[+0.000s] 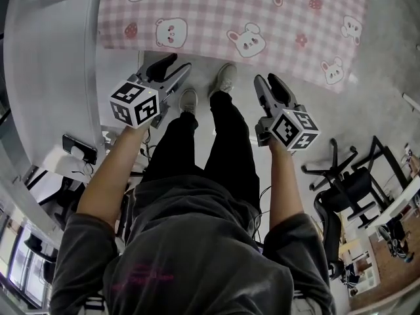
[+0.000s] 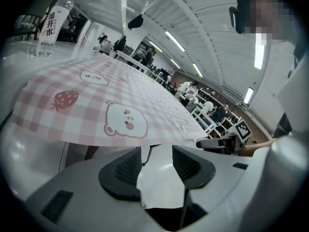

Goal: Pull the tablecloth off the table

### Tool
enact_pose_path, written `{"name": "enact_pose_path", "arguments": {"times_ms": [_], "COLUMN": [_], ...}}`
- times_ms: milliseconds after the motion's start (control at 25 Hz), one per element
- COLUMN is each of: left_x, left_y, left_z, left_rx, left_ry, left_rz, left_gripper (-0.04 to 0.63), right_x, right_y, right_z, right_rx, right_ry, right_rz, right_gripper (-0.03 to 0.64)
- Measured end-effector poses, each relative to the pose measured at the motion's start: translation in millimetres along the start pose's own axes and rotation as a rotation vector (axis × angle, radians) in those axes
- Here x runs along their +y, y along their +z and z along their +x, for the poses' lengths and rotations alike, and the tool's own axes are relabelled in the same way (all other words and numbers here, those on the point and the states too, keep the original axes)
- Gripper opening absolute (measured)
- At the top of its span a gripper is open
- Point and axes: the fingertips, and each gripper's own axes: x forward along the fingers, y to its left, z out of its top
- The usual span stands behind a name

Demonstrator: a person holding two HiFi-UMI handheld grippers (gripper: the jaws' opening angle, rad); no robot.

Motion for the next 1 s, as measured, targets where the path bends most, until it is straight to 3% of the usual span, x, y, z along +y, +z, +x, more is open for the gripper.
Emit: {"name": "enact_pose_path", "arguments": {"times_ms": [1000], "left_x": [23], "left_y": [7], "left_z": [22], "left_rx": [-0.082], "left_ry": [-0.087], "left_rz": [-0.253], "left_gripper": [0.209], "right_x": [-26], "right_y": [24], "right_z": [12], "right_rx": [-0.126], "right_ry": [0.113], "right_rz": [0.307], "right_gripper": [0.163]}}
